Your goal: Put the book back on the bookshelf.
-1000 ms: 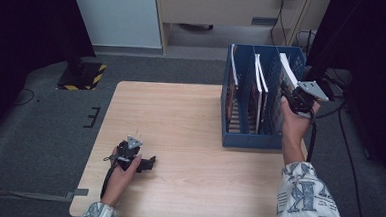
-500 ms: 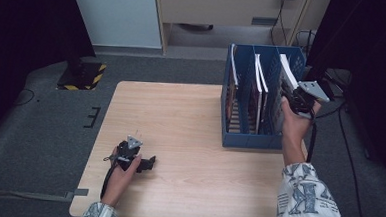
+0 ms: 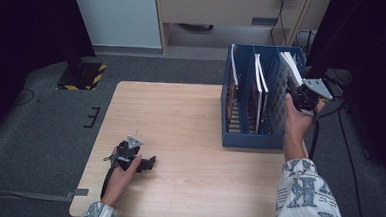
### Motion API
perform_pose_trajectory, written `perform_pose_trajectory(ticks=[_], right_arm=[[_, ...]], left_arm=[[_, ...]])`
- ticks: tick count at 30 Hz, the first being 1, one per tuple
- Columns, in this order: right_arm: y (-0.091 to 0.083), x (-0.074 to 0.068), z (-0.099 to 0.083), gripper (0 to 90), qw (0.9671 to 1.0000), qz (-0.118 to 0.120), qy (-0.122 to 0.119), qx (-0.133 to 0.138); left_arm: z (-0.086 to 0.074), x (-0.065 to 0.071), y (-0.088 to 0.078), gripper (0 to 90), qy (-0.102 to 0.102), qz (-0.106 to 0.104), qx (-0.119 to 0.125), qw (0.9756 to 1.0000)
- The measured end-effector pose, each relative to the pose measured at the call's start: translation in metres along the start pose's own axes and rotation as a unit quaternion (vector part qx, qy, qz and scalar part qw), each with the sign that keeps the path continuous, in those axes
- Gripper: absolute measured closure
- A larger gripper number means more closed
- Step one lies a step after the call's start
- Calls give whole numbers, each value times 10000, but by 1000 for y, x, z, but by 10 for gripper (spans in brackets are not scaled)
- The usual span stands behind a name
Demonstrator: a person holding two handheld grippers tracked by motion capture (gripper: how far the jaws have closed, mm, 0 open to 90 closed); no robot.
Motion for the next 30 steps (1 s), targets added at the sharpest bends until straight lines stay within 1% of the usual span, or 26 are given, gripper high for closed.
perform_pose_trajectory(ticks=[2,3,7,15,18,24,28,30], right_arm=[[2,-2,-2,735,10000,15,-3,-54],[3,-4,-3,735,10000,15,-26,-29],[4,-9,-3,732,10000,88,12,-29],[5,-19,-4,725,9999,141,-78,-58],[5,-22,-4,707,9998,148,-140,-52],[3,-25,-5,644,9996,261,-59,-66],[0,-26,-5,570,9995,291,-46,-94],[-1,-26,-5,510,9993,343,-10,-116]], left_arm=[[0,0,0,0,0,-1,2,10000],[0,0,0,0,1,-3,2,10000],[0,0,0,0,2,-6,4,10000],[0,0,0,0,4,-7,4,10000],[0,0,0,0,4,-6,4,10000],[0,0,0,0,5,-10,6,10000],[0,0,0,0,6,-11,5,10000],[0,0,0,0,6,-10,6,10000]])
Point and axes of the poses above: each handheld gripper's, and its own axes: y roughly forward along the jaws, z roughly out of its top, x roughly to its right, the point moved 7 cm from there along y, roughly forward along the jaws, and after that the axes turned 10 degrees about z, right-handed, at the moved point
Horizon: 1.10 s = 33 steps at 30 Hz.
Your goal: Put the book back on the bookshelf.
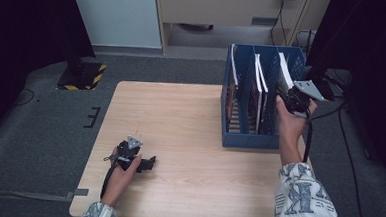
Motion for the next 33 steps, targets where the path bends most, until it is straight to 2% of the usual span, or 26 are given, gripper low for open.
perform_pose_trajectory(ticks=[4,7,12,21,33], right_arm=[[-3,0,0,414,9998,107,166,4],[-4,-1,-3,347,9994,138,252,-181],[-5,-5,-7,269,9977,361,393,-407],[-18,-3,-13,202,9958,431,479,-645],[-31,-1,-20,158,9948,508,505,-724]], left_arm=[[0,0,0,0,1,-1,0,10000],[0,0,0,0,-1,-1,0,10000],[0,0,0,0,1,-1,0,10000],[0,0,0,0,1,-1,-3,10000],[0,0,0,0,5,-3,-2,10000]])
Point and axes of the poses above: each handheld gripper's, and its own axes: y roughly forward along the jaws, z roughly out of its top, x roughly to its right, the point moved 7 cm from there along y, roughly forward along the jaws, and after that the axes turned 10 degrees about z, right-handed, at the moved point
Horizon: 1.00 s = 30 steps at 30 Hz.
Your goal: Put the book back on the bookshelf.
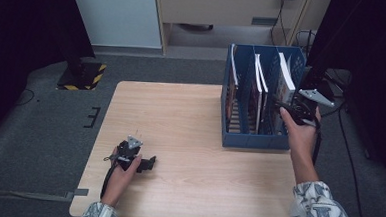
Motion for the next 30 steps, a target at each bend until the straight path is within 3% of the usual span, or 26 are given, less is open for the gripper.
perform_pose_trajectory(ticks=[13,30], right_arm=[[-9,-2,-6,135,9999,56,-25,-96],[-21,-15,-11,77,9990,187,-169,-361]], left_arm=[[0,0,0,0,-5,5,1,10000],[0,1,0,0,-6,2,3,10000]])
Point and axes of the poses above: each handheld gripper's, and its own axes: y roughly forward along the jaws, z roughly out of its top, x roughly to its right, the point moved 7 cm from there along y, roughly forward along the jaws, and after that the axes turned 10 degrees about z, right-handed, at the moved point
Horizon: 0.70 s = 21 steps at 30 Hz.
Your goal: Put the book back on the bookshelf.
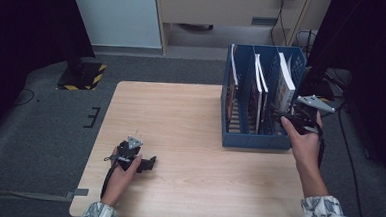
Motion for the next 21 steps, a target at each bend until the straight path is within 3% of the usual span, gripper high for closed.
perform_pose_trajectory(ticks=[21], right_arm=[[-15,-14,-22,44,9995,155,-155,-227]], left_arm=[[0,0,0,0,1,-4,-3,10000]])
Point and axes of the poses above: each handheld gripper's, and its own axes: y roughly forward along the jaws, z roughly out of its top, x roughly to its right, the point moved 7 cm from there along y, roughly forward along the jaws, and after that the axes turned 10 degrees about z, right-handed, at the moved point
